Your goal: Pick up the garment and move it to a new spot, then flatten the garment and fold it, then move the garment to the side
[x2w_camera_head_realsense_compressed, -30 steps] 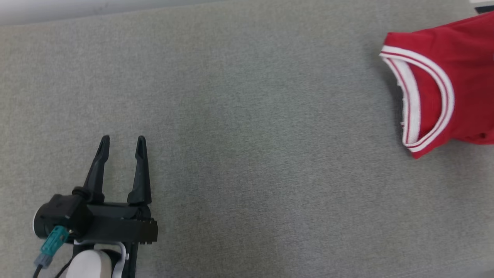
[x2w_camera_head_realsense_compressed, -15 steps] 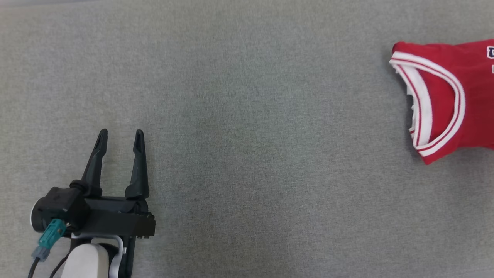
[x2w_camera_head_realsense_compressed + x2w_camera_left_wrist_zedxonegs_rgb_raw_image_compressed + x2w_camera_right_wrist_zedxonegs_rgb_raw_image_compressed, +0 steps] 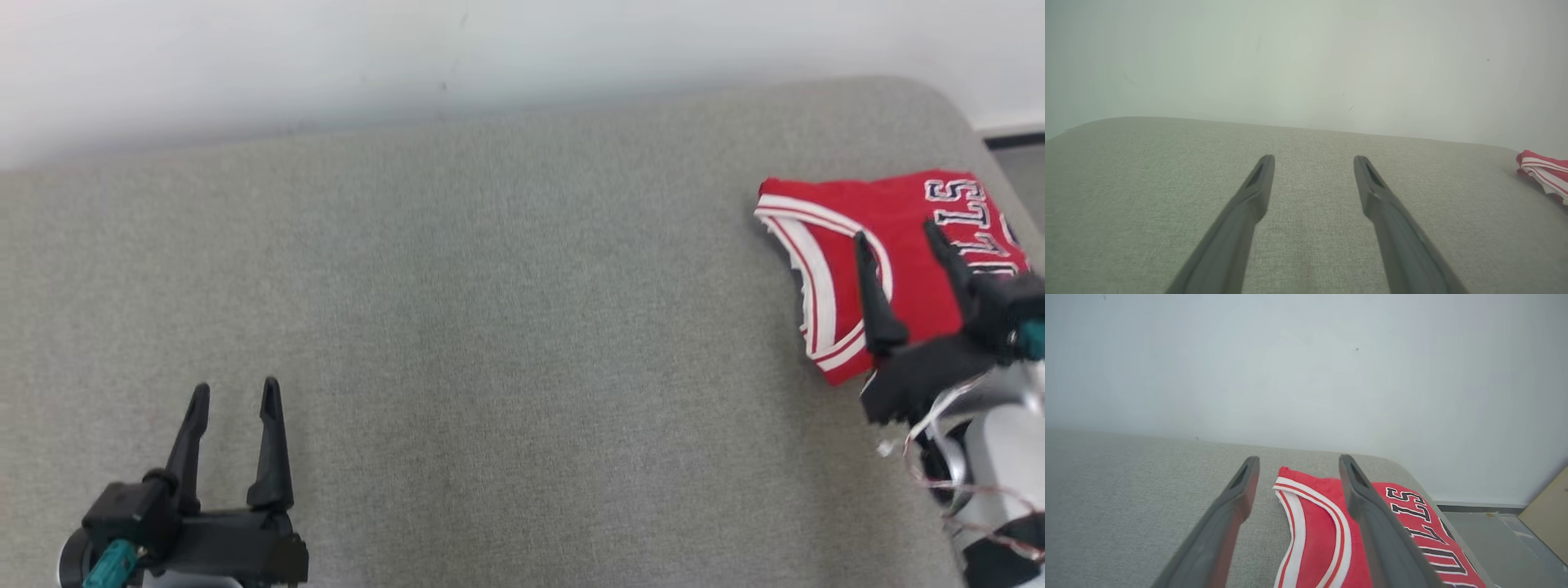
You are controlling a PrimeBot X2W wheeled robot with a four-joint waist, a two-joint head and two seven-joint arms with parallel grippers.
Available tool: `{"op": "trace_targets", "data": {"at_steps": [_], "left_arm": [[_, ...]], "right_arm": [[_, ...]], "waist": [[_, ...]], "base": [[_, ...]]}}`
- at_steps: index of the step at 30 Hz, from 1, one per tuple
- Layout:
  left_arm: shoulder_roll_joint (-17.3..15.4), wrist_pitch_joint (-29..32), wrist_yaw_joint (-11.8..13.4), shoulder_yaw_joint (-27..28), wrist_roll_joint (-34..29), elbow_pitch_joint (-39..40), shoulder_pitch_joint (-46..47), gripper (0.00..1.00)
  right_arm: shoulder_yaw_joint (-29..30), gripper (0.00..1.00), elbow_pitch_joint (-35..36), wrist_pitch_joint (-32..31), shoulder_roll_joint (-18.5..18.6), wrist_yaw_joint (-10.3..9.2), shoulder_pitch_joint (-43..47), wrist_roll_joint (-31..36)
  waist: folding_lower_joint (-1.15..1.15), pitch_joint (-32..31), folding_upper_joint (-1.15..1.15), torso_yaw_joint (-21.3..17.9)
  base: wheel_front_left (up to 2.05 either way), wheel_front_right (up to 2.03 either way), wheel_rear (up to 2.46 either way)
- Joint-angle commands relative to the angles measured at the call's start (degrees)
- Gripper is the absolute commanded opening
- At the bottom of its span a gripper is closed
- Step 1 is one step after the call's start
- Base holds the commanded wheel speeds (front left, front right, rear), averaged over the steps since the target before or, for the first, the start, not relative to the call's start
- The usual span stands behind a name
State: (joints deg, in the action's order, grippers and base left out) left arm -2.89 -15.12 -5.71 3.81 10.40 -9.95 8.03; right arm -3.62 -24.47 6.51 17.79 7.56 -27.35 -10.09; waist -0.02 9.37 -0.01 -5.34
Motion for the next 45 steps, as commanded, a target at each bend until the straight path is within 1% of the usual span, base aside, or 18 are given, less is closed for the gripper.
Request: {"op": "trace_targets", "data": {"at_steps": [1, 4, 8, 11, 14, 19, 24, 35, 45], "left_arm": [[0.0, 0.0, 0.2, 0.2, -0.1, -0.3, -0.8, 1.00], [0.0, 0.0, 0.7, 0.2, -0.3, -1.1, -2.2, 1.00], [0.0, 0.0, 1.1, 0.3, 0.0, -2.6, -3.2, 1.00], [0.0, 0.0, 1.1, 0.3, -0.3, -3.5, -4.3, 1.00], [0.0, 0.0, 1.5, 0.6, -0.7, -4.0, -5.2, 1.00], [0.0, 0.0, 1.7, 1.1, -0.9, -4.8, -6.2, 1.00], [0.0, 0.0, 1.4, 1.3, -1.2, -5.3, -5.8, 1.00], [0.0, 0.0, 1.4, 1.8, -1.3, -5.5, -5.3, 1.00], [0.0, 0.0, 1.4, 1.8, -1.2, -5.8, -5.1, 1.00]], "right_arm": [[-0.1, 1.00, 0.3, 1.2, -0.8, -0.19, 1.4, -0.9], [-1.0, 1.00, 0.6, 4.9, -2.3, -0.19, 4.5, -1.9], [-0.4, 1.00, 0.2, 7.5, -5.0, -0.19, 8.3, -2.3], [0.3, 1.00, 0.1, 8.3, -6.9, -0.19, 10.5, -1.8], [-0.3, 1.00, -0.4, 8.7, -8.7, -0.19, 12.1, -1.0], [-1.2, 1.00, -1.5, 8.7, -10.4, -0.19, 13.6, -0.1], [-2.0, 1.00, -2.6, 8.7, -10.9, -0.19, 15.0, 0.6], [-2.2, 1.00, -2.1, 8.7, -12.3, -0.19, 17.2, 1.5], [-2.0, 1.00, -2.0, 8.7, -12.4, -0.19, 17.2, 1.4]], "waist": [[0.02, -4.5, 0.01, 0.3], [0.02, -6.1, 0.01, 1.1], [0.02, -8.2, 0.01, 2.7], [0.02, -9.4, 0.01, 3.4], [0.02, -10.3, 0.01, 3.5], [0.02, -11.4, 0.01, 3.2], [0.02, -11.9, 0.01, 3.2], [0.02, -12.0, 0.01, 2.9], [0.02, -11.7, 0.01, 2.8]], "base": [[0.00, 0.00, 0.00], [0.00, 0.00, 0.00], [0.00, 0.00, 0.00], [0.00, 0.00, 0.00], [0.00, 0.00, 0.00], [0.00, 0.00, 0.00], [0.00, 0.00, 0.00], [0.00, 0.00, 0.00], [0.00, 0.00, 0.00]]}}
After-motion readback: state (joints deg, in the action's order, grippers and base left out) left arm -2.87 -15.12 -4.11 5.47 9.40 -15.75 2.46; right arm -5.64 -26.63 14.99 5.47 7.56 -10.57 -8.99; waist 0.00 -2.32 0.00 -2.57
